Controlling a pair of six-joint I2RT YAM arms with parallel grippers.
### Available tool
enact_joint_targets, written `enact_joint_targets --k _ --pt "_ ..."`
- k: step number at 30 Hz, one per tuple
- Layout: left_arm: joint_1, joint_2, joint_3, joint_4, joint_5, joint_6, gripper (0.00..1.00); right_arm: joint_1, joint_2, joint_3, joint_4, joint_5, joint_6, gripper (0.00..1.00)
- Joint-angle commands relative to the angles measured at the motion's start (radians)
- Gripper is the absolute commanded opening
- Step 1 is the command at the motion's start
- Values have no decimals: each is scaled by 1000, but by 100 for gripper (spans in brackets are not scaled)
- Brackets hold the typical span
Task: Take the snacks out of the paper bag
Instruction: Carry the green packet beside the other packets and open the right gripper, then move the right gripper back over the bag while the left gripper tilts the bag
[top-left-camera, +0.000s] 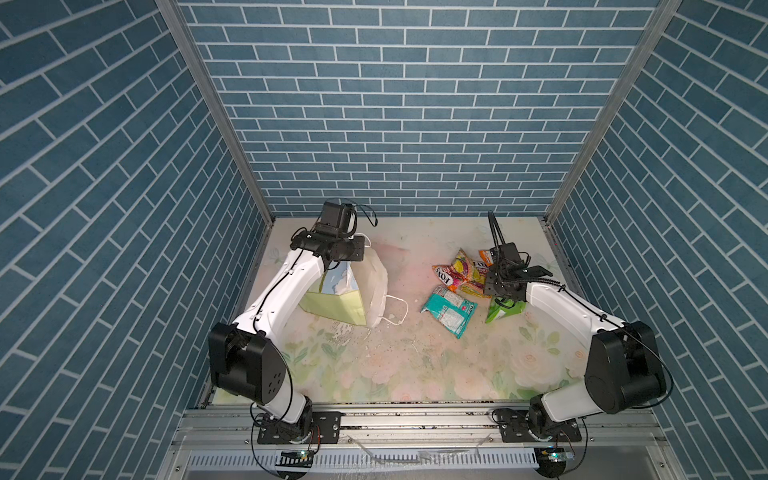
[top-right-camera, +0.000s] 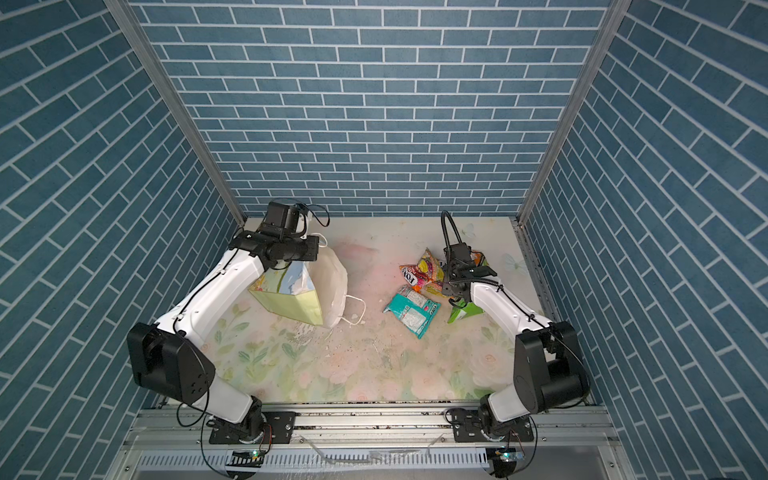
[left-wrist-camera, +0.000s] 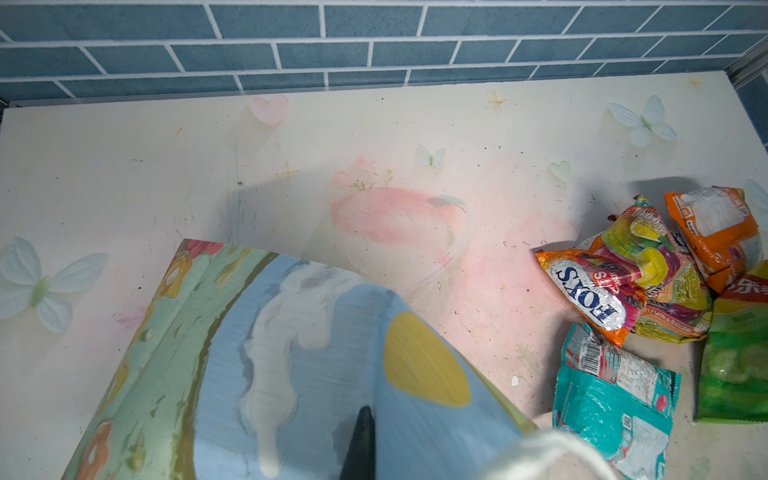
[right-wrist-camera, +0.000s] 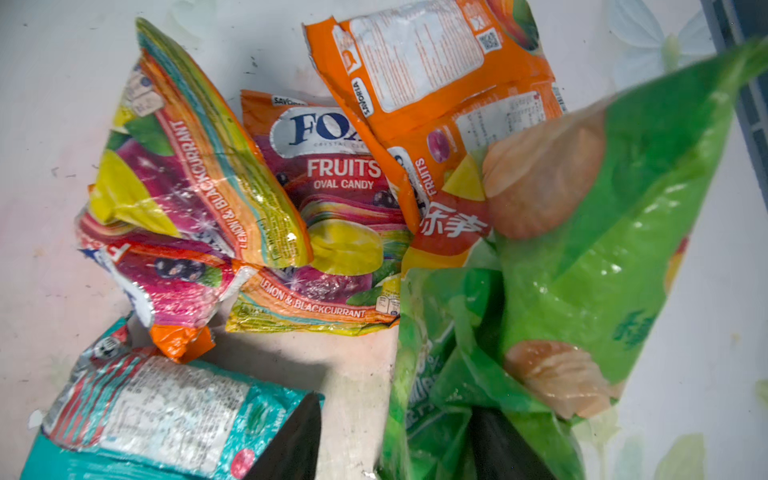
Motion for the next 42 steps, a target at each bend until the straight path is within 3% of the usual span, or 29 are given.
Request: enact_joint_targets --k 1,10,20,29,35,42 --pt "6 -18 -4 25 29 -6 0 -3 -59 79 -36 -65 -22 63" --pt "6 -37 -8 34 28 11 0 3 -187 68 37 -244 30 71" --pt "6 -51 -10 39 29 32 0 97 -244 72 142 -352 64 69" --pt "14 -65 3 26 15 68 0 325 -232 40 322 -309 106 65" --pt "24 -93 2 30 9 133 0 440 -251 -33 473 -167 94 63" --pt "38 -145 -24 64 10 195 0 540 -163 -45 590 -135 75 62"
